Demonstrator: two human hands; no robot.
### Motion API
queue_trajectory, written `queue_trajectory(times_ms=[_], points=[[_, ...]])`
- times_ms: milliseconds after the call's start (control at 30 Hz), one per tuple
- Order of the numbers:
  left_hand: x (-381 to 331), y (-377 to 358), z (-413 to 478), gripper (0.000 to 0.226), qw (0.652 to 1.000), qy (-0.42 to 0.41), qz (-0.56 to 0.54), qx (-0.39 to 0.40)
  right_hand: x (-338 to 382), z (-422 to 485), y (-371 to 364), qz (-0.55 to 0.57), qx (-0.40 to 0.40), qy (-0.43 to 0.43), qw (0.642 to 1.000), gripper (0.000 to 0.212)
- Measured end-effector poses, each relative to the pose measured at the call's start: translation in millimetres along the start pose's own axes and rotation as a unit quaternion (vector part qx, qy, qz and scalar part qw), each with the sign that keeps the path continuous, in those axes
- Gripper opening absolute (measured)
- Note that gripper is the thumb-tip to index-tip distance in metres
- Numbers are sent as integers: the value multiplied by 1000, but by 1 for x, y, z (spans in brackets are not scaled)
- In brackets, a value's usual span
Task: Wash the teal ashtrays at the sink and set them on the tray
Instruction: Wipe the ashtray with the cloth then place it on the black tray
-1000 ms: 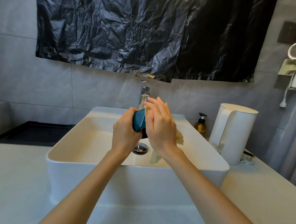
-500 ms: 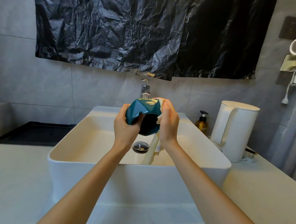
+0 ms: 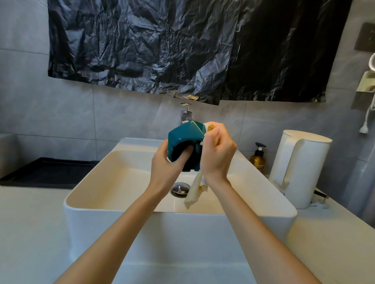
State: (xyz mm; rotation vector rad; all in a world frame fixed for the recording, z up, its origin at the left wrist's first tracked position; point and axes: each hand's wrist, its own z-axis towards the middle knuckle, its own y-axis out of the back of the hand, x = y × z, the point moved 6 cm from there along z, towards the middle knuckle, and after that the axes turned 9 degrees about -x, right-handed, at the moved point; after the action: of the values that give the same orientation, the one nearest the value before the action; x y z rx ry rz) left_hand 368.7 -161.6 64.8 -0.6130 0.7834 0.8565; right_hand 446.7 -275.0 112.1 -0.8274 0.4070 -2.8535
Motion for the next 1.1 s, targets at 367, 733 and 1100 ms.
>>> queue_trajectory(times_ms=[367, 733, 1100], points=[[-11, -2, -7, 24, 974, -164, 154, 7, 25, -2, 0, -137, 173, 277, 935, 31], [-13, 4, -7, 37, 966, -188, 175, -25, 44, -12, -6, -204, 247, 315, 893, 37], [-14, 6, -4, 28, 985, -147, 82, -27, -5, -13, 3, 48, 114, -164, 979, 33]])
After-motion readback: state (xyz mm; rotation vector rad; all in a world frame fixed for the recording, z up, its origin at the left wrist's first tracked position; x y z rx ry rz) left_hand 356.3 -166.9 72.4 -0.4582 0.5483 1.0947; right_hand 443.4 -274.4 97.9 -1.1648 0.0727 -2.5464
